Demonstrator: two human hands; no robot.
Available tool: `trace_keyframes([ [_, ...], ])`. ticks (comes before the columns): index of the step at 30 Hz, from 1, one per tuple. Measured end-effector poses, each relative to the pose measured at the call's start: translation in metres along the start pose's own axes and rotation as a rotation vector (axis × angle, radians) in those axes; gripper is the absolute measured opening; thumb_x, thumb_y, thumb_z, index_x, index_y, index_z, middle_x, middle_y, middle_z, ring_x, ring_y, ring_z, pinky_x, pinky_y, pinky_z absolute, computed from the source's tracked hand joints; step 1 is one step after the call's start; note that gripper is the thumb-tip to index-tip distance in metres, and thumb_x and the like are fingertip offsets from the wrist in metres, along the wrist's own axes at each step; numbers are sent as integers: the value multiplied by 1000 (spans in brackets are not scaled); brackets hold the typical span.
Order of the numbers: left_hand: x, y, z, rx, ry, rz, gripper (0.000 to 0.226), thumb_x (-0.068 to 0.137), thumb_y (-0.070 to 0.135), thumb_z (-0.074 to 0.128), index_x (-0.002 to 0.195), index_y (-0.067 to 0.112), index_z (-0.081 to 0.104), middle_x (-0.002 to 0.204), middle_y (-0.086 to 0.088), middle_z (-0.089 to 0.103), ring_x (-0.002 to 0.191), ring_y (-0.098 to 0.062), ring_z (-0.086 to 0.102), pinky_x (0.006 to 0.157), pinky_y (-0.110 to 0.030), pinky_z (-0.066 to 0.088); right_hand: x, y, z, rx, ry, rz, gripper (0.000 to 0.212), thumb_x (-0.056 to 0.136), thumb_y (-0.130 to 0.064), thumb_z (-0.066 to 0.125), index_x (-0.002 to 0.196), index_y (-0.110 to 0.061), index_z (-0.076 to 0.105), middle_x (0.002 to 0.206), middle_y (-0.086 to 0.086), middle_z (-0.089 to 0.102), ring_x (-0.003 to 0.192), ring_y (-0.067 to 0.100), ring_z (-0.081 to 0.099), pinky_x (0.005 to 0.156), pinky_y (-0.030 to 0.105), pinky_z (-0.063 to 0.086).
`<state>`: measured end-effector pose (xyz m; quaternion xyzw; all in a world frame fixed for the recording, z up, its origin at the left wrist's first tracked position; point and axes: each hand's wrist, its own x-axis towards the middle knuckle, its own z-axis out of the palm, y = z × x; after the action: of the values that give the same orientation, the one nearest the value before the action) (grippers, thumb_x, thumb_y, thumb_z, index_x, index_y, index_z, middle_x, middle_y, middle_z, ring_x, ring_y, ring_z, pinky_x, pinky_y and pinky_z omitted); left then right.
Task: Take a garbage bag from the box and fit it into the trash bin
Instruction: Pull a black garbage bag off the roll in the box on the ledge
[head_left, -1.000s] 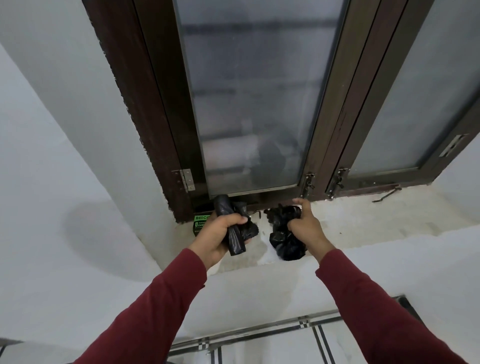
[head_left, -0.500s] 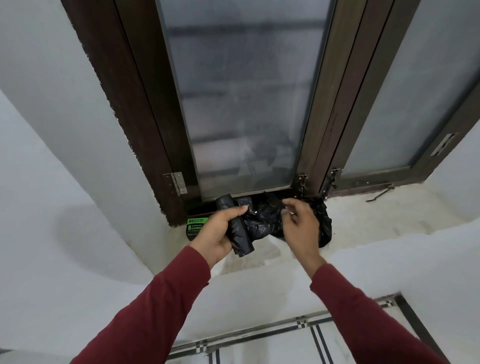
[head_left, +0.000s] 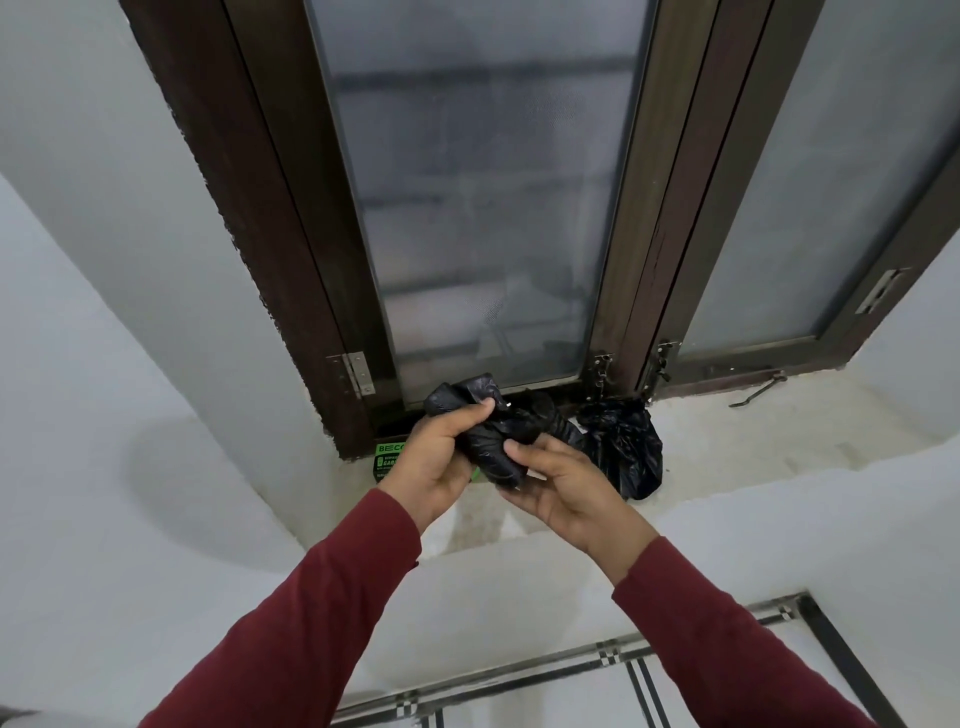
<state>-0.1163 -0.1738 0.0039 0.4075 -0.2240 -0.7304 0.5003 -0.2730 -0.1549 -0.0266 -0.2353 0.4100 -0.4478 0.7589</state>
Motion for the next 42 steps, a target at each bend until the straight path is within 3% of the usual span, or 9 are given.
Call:
trace_keyframes([
  [6, -8, 16, -1, -215, 33, 22, 44, 94, 6, 66, 136, -5, 58, 124, -23, 71, 112, -33, 72, 93, -43, 61, -3, -3, -24, 374, 186, -51, 18, 86, -3, 68, 84, -21, 70, 82, 0, 63, 65, 11, 61, 69, 31, 56],
  [10, -14, 19, 3, -215, -33, -1, 35, 97, 10, 63, 130, -4, 62, 117, -21, 73, 104, -30, 75, 81, -38, 64, -4, -1, -6, 122, -125, 50, 30, 92, -30, 69, 120, -16, 71, 123, 11, 70, 116, 36, 66, 98, 60, 52],
  [13, -16, 20, 4, -132, -88, -5, 22, 98, 9, 61, 116, -2, 68, 111, -20, 75, 99, -28, 76, 79, -34, 63, 0, -11, 20, -48, -150, 95, 51, 89, -26, 76, 134, -6, 63, 126, 18, 71, 115, 41, 69, 94, 49, 59],
  [19, -13, 24, -6, -196, -30, 60, 23, 92, 0, 65, 115, -3, 66, 107, -17, 76, 99, -26, 76, 81, -33, 63, 3, -28, -6, 206, 136, -46, 25, 87, 3, 66, 82, -22, 66, 90, 3, 74, 85, 20, 74, 78, 37, 59],
  [22, -13, 22, -7, -205, -34, 65, 30, 92, 0, 65, 122, -4, 64, 111, -19, 75, 101, -27, 76, 80, -34, 63, 0, -19, -4, 239, 65, -83, 18, 84, -7, 67, 98, -19, 71, 101, 6, 71, 102, 27, 69, 92, 49, 56],
  [25, -15, 20, -4, -136, -88, 57, 29, 96, 4, 62, 123, -5, 64, 115, -21, 74, 104, -29, 75, 81, -34, 62, -4, -17, 19, -13, -130, 29, 33, 90, -18, 74, 122, -12, 66, 123, 19, 71, 113, 39, 69, 90, 51, 60],
  [30, -16, 27, -11, 82, -16, 90, 46, 86, 9, 77, 129, 3, 64, 124, -19, 73, 114, -29, 72, 94, -39, 59, 2, -26, 20, 37, 43, -14, 29, 84, 0, 75, 111, -8, 71, 109, 21, 75, 88, 37, 77, 60, 24, 63],
  [34, -24, 42, -19, 361, -52, -3, 41, 86, 17, 79, 124, 13, 64, 113, -16, 78, 105, -35, 75, 81, -33, 64, 1, -26, 12, 47, 34, -39, 25, 84, 2, 73, 107, -6, 72, 107, 20, 74, 91, 38, 76, 64, 24, 63],
  [42, -21, 62, -31, 418, -83, 130, 36, 91, 13, 73, 125, 5, 62, 119, -21, 74, 90, -39, 78, 51, -26, 61, 2, -39, 2, 111, -70, 44, 21, 90, 6, 60, 108, 3, 69, 124, 32, 67, 111, 53, 66, 84, 31, 58],
])
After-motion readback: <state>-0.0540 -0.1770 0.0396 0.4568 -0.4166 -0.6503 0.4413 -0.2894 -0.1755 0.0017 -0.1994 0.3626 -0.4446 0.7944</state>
